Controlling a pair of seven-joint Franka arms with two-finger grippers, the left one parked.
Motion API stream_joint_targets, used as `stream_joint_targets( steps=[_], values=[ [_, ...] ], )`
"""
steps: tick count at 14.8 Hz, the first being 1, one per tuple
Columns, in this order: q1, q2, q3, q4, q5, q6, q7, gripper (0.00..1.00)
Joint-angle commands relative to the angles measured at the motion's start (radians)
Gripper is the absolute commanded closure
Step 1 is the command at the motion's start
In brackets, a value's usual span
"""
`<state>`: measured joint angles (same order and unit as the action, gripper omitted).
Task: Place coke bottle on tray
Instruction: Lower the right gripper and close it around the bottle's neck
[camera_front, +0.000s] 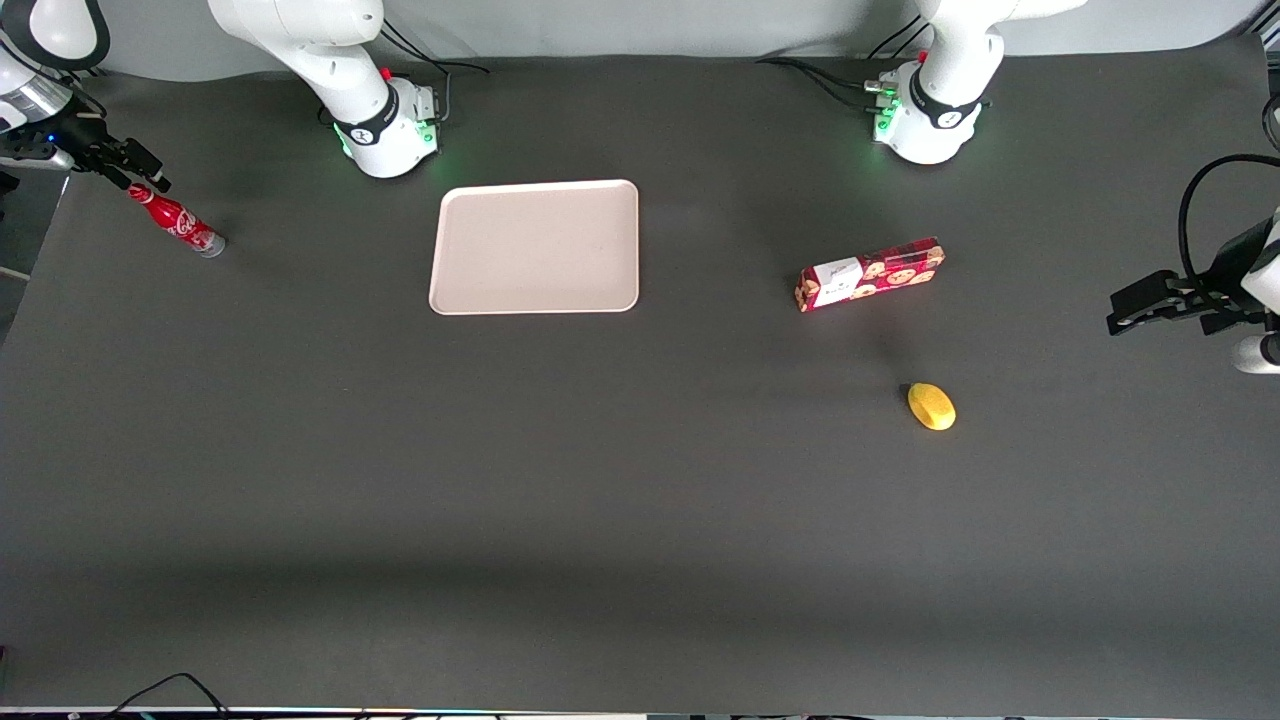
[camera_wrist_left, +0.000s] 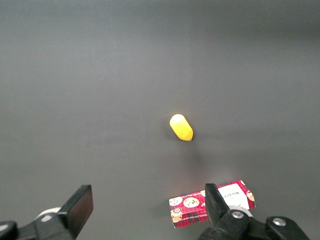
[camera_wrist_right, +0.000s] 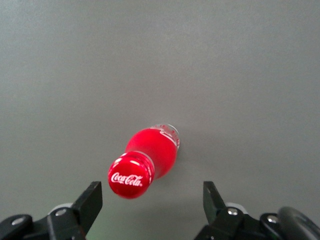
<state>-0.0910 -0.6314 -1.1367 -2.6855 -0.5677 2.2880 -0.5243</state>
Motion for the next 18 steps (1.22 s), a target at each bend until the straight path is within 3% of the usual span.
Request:
stream_joint_targets(
  steps=[1,4,5,10,16,18],
  values=[
    [0.039,-0.037,-0.025,-0.005,-0.038,0.015,0.050,0.10],
    [0.048,-0.037,-0.025,-0.008,-0.038,0.016,0.078,0.12],
    [0.048,-0.037,-0.026,-0.008,-0.038,0.016,0.078,0.20],
    [0.054,-0.037,-0.025,-0.007,-0.040,0.016,0.078,0.98],
    [0.062,-0.037,-0.014,-0.001,-0.043,0.013,0.070,1.00],
    [0.062,-0.034,0.059,0.003,-0.053,-0.004,0.087,1.00]
  ],
)
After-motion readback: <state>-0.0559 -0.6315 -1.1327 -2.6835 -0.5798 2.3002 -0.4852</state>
